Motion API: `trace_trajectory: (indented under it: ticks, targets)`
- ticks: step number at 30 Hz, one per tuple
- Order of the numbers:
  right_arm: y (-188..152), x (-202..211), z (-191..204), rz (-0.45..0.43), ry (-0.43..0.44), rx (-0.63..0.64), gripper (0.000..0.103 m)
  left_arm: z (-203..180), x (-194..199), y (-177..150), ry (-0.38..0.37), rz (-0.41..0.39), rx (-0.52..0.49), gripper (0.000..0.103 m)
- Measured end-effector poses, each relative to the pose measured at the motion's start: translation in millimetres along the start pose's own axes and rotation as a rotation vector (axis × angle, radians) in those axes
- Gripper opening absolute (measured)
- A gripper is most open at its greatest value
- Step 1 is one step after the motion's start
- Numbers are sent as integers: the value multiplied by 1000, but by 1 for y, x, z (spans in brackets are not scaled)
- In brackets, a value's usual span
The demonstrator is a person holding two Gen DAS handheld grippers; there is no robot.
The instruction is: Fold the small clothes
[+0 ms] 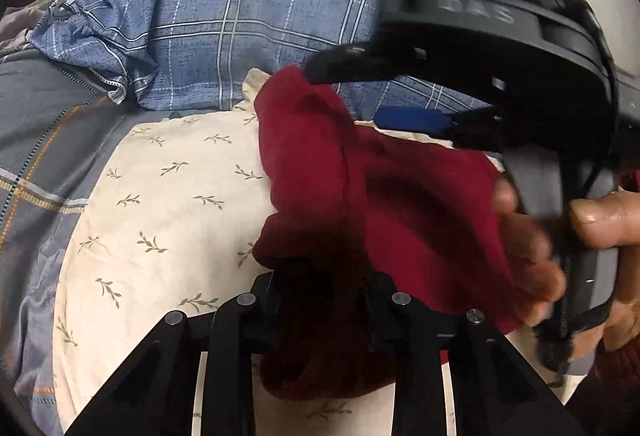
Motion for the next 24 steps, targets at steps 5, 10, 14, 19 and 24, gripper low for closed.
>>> trace_trajectory:
  ticks: [5,10,14,19,24]
  targets:
    - [-1,-45,12,147,-37,38,78,0,5,-3,6,2,-14,27]
    - [-7,-46,-3,110,-75,22,22,2,8,-3,44,25,-15,49]
    - [-7,-25,-9,62,-46,26,19,1,19,-3,87,-38,-16,75]
    - [-4,-7,-16,34,-17,20,18,-12,9,-8,103,-17,-70,56]
    - [-2,15,-29,6,0,17,16,-34,17,-3,52,-33,-43,19]
Point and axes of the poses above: each gripper's, at about its wrist camera, not at the fingertips, and x roughly against the way its jaws point, z to its left, y to its top, the point moved 1 cm from there along -x, roughly the way its jaws point, and after that the axes turned 3 degrees about -z, right-handed, at the moved point
